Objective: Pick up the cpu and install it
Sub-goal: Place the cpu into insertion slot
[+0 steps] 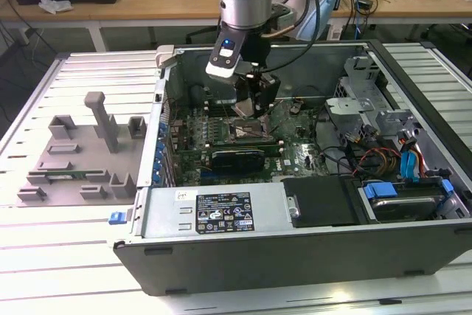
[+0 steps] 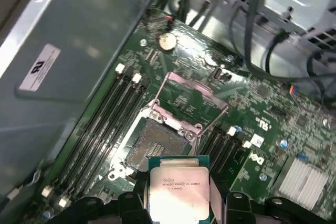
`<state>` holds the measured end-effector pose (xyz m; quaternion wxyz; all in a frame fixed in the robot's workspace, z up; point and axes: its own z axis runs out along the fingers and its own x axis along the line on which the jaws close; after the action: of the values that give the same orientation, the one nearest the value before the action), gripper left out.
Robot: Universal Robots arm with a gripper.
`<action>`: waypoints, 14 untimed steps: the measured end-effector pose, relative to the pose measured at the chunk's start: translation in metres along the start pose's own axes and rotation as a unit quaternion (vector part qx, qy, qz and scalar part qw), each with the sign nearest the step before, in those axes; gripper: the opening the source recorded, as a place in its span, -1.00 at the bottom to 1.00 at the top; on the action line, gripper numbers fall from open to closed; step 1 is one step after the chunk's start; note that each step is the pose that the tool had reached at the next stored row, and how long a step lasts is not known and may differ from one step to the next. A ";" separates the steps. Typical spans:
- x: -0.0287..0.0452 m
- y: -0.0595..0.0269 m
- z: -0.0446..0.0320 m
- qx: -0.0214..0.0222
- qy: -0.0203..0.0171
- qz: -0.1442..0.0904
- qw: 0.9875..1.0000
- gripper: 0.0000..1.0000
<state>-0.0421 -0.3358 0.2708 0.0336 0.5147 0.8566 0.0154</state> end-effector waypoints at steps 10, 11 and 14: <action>0.0001 -0.0001 0.0026 0.005 -0.007 0.115 0.993 0.08; 0.0001 -0.0002 0.0032 0.005 -0.008 0.126 0.992 0.08; 0.0002 -0.0003 0.0048 0.007 -0.010 0.158 0.987 0.08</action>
<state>-0.0421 -0.3358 0.2661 0.0356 0.6442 0.7640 0.0099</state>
